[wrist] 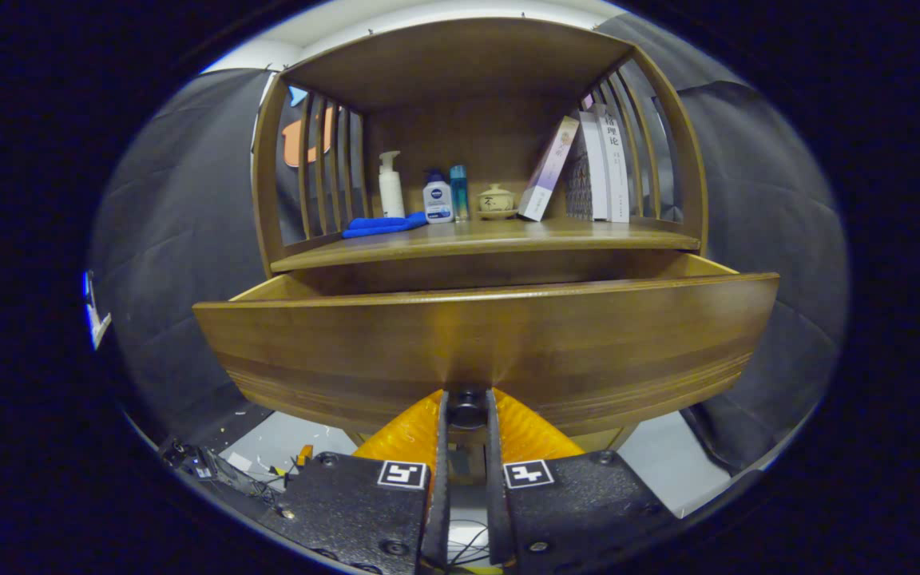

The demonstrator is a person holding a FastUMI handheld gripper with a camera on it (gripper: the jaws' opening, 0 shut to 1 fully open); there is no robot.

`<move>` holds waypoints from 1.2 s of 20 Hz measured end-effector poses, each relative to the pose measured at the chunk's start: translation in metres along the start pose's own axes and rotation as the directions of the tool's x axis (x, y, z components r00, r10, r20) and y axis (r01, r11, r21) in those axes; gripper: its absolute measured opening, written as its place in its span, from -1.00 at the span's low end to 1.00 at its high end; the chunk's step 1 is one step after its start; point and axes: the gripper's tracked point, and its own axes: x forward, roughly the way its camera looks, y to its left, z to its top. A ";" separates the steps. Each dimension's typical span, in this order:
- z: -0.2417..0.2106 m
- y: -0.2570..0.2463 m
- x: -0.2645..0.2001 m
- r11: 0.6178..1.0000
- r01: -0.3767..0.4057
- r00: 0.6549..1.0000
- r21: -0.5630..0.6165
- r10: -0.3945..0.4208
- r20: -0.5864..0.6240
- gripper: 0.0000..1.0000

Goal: Pull open the drawer, take out the items inside it, and place them on the countertop above the cabinet.

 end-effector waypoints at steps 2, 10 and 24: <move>-0.005 0.002 -0.009 1.000 -0.015 1.000 0.018 0.015 -0.002 -0.55; -0.024 0.002 -0.041 0.998 -0.064 0.996 0.006 0.064 -0.065 -0.55; 0.024 0.010 -0.101 0.976 -0.161 0.984 -0.149 0.147 -0.096 0.26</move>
